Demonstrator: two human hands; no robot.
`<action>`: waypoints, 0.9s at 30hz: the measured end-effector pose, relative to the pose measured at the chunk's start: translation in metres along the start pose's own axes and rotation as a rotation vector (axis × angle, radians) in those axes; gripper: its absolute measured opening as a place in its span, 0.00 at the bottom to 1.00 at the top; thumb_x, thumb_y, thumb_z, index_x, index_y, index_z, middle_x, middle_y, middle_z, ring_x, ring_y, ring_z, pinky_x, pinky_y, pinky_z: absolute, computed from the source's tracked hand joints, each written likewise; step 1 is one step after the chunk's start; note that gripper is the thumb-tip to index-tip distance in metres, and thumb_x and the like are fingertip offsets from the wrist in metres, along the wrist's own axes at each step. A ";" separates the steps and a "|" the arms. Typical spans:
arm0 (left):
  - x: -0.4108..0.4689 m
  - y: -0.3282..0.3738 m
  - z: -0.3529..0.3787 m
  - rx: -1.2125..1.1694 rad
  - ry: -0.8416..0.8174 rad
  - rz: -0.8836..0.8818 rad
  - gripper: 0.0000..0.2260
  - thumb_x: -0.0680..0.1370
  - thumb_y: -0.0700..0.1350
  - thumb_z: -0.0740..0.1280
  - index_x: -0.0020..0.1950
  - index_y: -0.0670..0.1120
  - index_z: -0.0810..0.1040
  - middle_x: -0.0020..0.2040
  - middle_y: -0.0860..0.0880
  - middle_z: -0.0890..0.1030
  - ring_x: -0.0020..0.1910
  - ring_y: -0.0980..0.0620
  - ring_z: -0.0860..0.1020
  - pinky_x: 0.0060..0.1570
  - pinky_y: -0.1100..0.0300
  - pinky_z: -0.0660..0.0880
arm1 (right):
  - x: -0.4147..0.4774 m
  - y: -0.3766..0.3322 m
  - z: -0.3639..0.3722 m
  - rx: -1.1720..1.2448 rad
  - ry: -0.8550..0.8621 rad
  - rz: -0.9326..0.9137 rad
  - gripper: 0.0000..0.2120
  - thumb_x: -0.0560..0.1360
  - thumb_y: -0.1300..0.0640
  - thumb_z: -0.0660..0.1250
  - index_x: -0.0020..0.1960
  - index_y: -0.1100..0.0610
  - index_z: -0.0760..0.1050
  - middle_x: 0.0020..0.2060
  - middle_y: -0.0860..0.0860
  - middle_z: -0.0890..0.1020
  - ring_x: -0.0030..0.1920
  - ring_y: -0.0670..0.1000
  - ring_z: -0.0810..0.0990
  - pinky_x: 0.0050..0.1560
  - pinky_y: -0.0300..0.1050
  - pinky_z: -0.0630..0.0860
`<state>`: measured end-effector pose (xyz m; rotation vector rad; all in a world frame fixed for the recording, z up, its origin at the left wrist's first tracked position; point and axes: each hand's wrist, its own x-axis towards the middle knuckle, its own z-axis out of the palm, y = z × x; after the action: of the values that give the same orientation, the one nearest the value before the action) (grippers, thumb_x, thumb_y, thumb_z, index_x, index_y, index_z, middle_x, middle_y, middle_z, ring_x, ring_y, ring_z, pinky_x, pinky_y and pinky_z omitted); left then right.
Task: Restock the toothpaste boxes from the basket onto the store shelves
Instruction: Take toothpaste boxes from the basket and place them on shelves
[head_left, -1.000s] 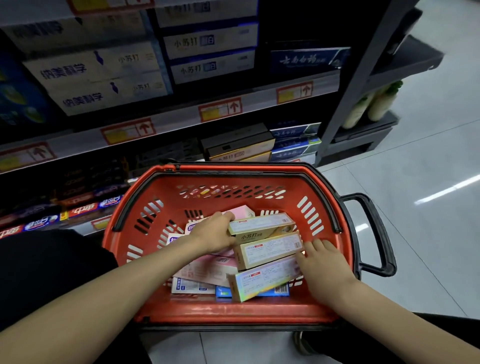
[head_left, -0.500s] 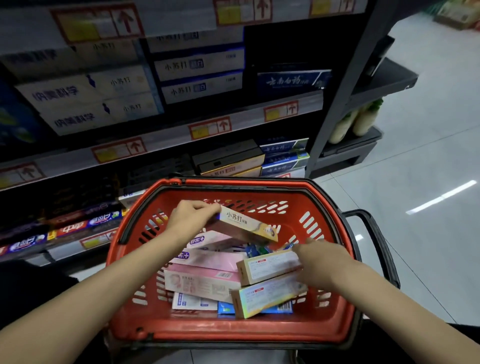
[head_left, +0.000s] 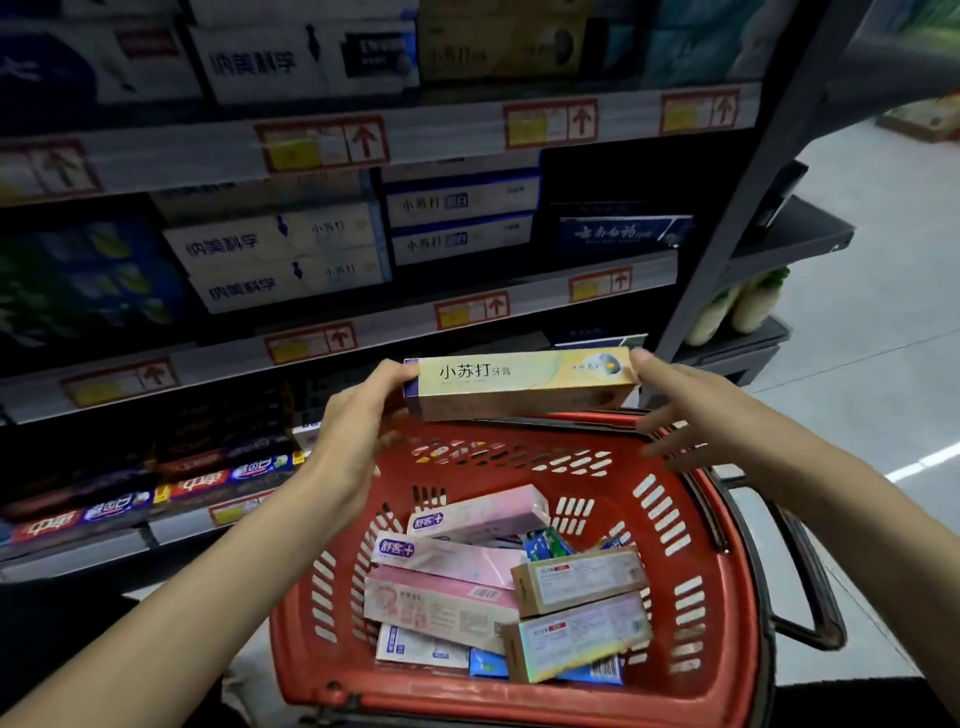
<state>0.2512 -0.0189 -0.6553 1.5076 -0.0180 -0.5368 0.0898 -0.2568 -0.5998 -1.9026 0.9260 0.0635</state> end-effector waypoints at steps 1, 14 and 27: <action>-0.002 0.003 -0.001 -0.026 -0.003 0.001 0.12 0.79 0.53 0.68 0.50 0.47 0.87 0.45 0.51 0.87 0.39 0.57 0.78 0.41 0.60 0.71 | -0.002 -0.003 0.002 0.123 -0.023 0.008 0.31 0.78 0.28 0.59 0.70 0.48 0.73 0.54 0.57 0.85 0.47 0.58 0.88 0.55 0.57 0.83; -0.014 0.003 -0.007 -0.093 -0.088 0.029 0.10 0.82 0.49 0.64 0.52 0.50 0.86 0.51 0.51 0.87 0.41 0.57 0.80 0.46 0.56 0.69 | -0.002 -0.017 0.029 0.847 -0.025 0.054 0.20 0.77 0.48 0.73 0.65 0.57 0.77 0.44 0.57 0.89 0.46 0.54 0.89 0.48 0.46 0.80; -0.014 0.002 -0.003 -0.097 -0.143 0.023 0.13 0.83 0.47 0.63 0.64 0.50 0.83 0.55 0.48 0.87 0.44 0.57 0.83 0.48 0.57 0.73 | -0.003 -0.014 0.027 0.964 -0.024 0.140 0.24 0.76 0.54 0.72 0.69 0.61 0.73 0.50 0.64 0.87 0.53 0.60 0.88 0.46 0.49 0.84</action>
<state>0.2406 -0.0110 -0.6498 1.3711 -0.1185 -0.6175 0.1053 -0.2306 -0.6019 -0.9430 0.8503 -0.2394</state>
